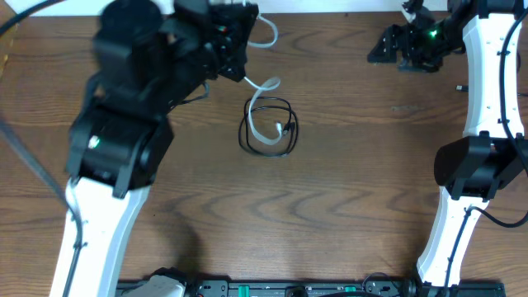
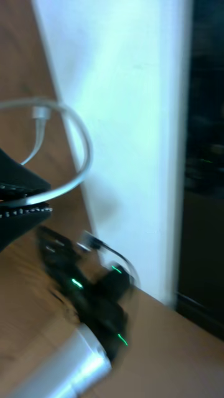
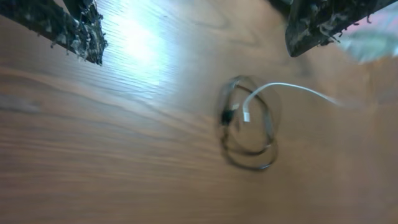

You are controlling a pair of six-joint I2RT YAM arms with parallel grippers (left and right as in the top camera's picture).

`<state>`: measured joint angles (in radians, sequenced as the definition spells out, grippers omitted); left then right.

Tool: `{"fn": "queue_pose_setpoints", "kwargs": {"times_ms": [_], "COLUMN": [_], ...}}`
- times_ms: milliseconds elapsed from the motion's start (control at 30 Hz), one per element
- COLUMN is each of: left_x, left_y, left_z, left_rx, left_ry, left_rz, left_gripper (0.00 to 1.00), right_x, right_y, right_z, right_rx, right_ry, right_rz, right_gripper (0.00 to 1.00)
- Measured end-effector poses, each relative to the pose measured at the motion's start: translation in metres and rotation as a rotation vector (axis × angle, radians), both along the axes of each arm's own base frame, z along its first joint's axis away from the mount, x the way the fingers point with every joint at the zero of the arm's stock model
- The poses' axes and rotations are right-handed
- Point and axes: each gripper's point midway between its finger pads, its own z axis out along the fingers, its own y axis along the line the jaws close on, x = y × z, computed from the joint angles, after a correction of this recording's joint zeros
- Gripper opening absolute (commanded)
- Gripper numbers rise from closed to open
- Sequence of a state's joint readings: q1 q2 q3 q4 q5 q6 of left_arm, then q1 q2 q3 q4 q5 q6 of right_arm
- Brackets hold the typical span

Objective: Untangle cables

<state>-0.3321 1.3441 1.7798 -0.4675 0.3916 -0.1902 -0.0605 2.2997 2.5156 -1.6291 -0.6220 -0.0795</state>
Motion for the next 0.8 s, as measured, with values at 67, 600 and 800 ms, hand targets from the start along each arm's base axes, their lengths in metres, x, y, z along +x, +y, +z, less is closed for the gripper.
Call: {"fn": "queue_pose_setpoints", "kwargs": {"times_ms": [67,600,800], "left_x": [-0.007,-0.003,0.027], "left_y": [0.001,-0.001,-0.012], "left_z": [0.023,0.062,0.008], "left_rx": [-0.055,-0.347,-0.319], "left_ry": [-0.061,-0.036,0.159], "left_rz": [-0.002,-0.019,0.012], "left_gripper": [0.07,0.07,0.07], "right_x": [-0.004,-0.025,-0.028], "right_y": [0.010,0.082,0.095], "right_z": [0.006,0.059,0.090], "right_rx": [0.059,0.409,0.567], "right_ry": [-0.017,-0.328,-0.536], "right_rz": [0.050,0.444,0.548], "right_gripper": [0.89,0.91,0.93]}}
